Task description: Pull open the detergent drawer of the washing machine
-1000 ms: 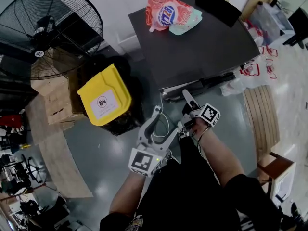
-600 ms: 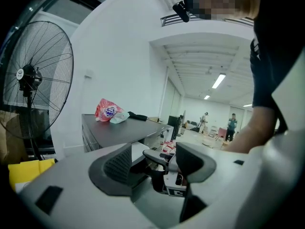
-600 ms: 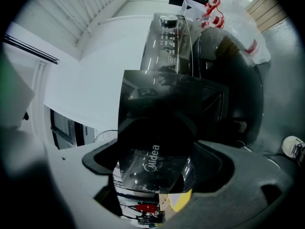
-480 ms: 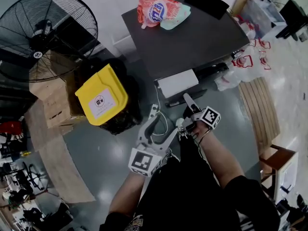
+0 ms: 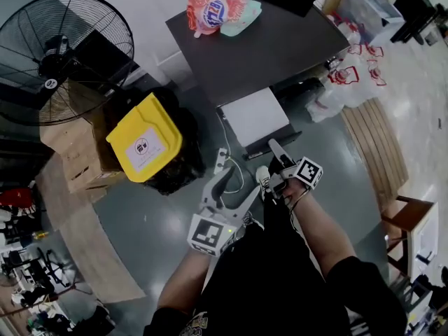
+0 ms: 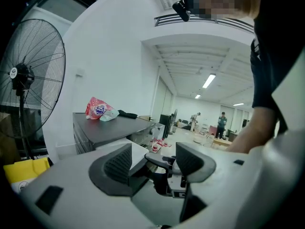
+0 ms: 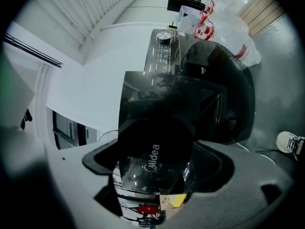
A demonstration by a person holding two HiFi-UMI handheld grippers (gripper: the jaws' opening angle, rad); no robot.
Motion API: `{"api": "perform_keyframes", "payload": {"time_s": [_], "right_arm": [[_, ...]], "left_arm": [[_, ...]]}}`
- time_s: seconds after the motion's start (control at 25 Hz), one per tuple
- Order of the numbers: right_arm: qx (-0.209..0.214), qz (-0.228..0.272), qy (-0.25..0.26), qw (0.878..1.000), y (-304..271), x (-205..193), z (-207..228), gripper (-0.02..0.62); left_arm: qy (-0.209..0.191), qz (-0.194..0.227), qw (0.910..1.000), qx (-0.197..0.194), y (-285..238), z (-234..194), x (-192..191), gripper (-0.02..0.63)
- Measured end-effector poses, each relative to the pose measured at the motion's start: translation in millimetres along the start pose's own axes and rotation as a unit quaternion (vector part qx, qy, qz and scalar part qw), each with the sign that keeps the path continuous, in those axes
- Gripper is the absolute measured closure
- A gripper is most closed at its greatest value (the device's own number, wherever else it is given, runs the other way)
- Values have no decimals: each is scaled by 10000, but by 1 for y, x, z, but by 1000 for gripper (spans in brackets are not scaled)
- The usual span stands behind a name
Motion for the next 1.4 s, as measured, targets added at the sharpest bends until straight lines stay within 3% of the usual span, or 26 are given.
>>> {"api": "perform_keyframes", "payload": {"time_s": [0.6, 0.76, 0.96, 1.0, 1.08, 1.12, 1.2, 1.24, 1.28, 1.36, 1.4], "right_arm": [[58, 137, 110, 9998, 37, -13, 16, 124], [-172, 225, 125, 9995, 42, -15, 14, 114], [-507, 108, 719, 9961, 60, -20, -4, 125], [-455, 53, 906, 9948, 63, -21, -13, 147], [95, -82, 1504, 9885, 62, -20, -39, 164], [354, -141, 1849, 9820, 62, -19, -53, 200], [486, -236, 2601, 9641, 71, -20, -80, 286], [501, -306, 3097, 9490, 78, -21, -95, 387], [542, -403, 3651, 9285, 84, -24, -113, 460], [688, -638, 4722, 8765, 98, -32, -149, 595], [755, -741, 5207, 8472, 105, -37, -166, 597]], "left_arm": [[-36, 74, 9999, -90, 36, 10, -21, 328], [-73, 142, 9999, -68, 48, 11, -22, 328], [15, 58, 9999, -109, 65, 14, -16, 328], [15, 83, 9999, -121, 68, 14, -16, 328], [-22, 193, 9997, -149, 73, 14, -18, 328], [-64, 279, 9995, -163, 74, 13, -20, 328], [-103, 409, 9989, -197, 75, 16, -20, 329], [-100, 447, 9987, -220, 74, 20, -19, 331], [-98, 475, 9985, -247, 73, 24, -16, 341], [-143, 544, 9980, -294, 73, 34, -9, 367], [-177, 583, 9976, -318, 73, 39, -6, 379]]}}
Point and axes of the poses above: the fingertips, and each gripper's own axes: y backward along the fingers, z to its right, x out of its top, the point moved 10 cm from there along y, backward along the fingers, and after that the axes turned 5 degrees about z, right-handed, at the moved point
